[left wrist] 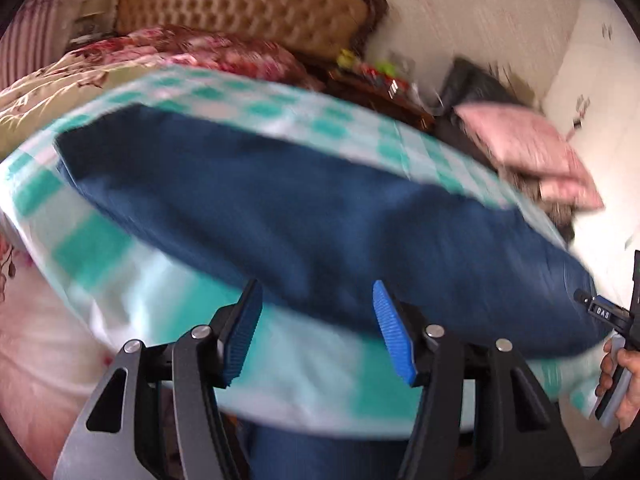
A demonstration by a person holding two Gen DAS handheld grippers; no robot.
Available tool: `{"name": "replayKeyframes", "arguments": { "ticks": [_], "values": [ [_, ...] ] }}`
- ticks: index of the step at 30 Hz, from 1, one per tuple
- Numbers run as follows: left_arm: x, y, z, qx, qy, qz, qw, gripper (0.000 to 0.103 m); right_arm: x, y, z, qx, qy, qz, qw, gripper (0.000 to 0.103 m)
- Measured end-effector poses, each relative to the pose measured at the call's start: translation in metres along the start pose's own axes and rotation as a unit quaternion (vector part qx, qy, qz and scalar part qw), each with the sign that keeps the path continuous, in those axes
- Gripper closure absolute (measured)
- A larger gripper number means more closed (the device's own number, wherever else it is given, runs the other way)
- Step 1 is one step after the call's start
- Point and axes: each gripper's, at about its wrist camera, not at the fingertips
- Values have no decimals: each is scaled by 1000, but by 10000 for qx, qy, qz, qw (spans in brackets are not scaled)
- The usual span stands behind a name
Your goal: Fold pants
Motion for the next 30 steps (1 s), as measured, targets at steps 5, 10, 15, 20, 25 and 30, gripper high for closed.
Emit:
{"name": "replayKeyframes", "arguments": {
  "ticks": [5,10,15,20,25,30],
  "values": [
    [-24,-4,-56,-207,329,207,9990,46,-39,15,-49,100,304,301,9990,17],
    [-24,3,-99,-190,781,375,9961,46,-49,7,-56,266,339,174,9989,17],
    [-11,28,-119,-96,992,577,9933,45,-45,11,-61,440,460,357,9973,17],
    [4,48,-102,220,747,639,9949,46,-43,14,-61,494,462,472,9966,17],
    [12,64,-83,454,720,694,9939,46,-40,17,-61,460,402,557,9966,15],
    [17,72,-53,735,882,638,9913,46,-30,-3,-60,512,413,461,9968,15]
  ]
}}
Point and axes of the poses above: each gripper's, at about its wrist camera, not at the fingertips, and y roughly the way its jaws point, z to its left, x to its top, and after that the axes turned 11 degrees about -x, right-handed
